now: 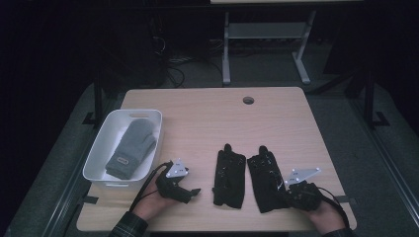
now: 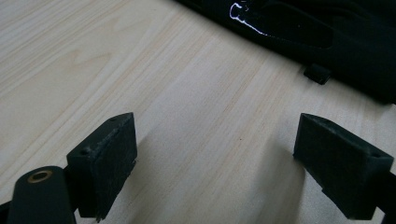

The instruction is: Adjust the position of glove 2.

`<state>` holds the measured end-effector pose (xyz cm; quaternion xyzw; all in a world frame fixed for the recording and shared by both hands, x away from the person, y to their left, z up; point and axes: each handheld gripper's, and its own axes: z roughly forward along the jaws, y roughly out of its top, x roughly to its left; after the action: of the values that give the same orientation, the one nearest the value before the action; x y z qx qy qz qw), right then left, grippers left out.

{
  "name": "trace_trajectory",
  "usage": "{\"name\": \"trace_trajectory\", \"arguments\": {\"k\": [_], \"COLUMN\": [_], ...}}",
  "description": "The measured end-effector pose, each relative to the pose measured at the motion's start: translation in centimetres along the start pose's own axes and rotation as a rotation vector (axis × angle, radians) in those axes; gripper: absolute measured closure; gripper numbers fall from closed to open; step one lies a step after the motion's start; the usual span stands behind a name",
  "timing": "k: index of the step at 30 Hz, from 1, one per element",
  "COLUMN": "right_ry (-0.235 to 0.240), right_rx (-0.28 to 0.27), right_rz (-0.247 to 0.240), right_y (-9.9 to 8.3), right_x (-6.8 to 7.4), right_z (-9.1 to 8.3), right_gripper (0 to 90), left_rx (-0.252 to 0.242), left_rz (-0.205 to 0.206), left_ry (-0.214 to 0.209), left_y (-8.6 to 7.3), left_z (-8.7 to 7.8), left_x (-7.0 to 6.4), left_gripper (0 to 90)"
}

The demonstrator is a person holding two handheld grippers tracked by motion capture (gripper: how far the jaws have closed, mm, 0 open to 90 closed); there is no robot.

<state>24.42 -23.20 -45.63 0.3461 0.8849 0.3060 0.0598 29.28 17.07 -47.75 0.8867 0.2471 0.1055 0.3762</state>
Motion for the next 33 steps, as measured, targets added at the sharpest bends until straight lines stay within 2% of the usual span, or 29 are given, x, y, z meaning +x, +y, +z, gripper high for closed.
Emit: {"name": "trace_trajectory", "arguments": {"k": [15, 19, 23, 28, 33], "right_ry": [0.075, 0.075, 0.07, 0.028, -0.012], "right_rx": [0.004, 0.002, -0.04, -0.079, -0.102], "right_rz": [-0.083, -0.095, -0.075, -0.034, -0.009], "right_y": [1.8, 2.1, 2.0, 1.7, 1.5], "right_x": [2.1, 2.3, 1.8, 0.6, -0.2], "right_z": [1.6, 1.7, 1.0, 0.1, -0.3], "right_gripper": [89.8, 89.7, 87.9, 82.4, 74.8], "left_rx": [-0.008, -0.006, -0.007, -0.005, 0.036], "left_rz": [-0.016, -0.015, -0.016, -0.01, -0.031], "left_ry": [-0.002, -0.001, -0.001, 0.002, 0.024], "left_y": [0.0, 0.0, 0.0, 0.1, 0.6], "left_z": [0.1, 0.1, 0.1, 0.1, 0.1], "left_x": [-0.1, -0.1, -0.1, -0.1, -0.2], "left_gripper": [12.3, 12.3, 12.3, 12.4, 14.6]}}
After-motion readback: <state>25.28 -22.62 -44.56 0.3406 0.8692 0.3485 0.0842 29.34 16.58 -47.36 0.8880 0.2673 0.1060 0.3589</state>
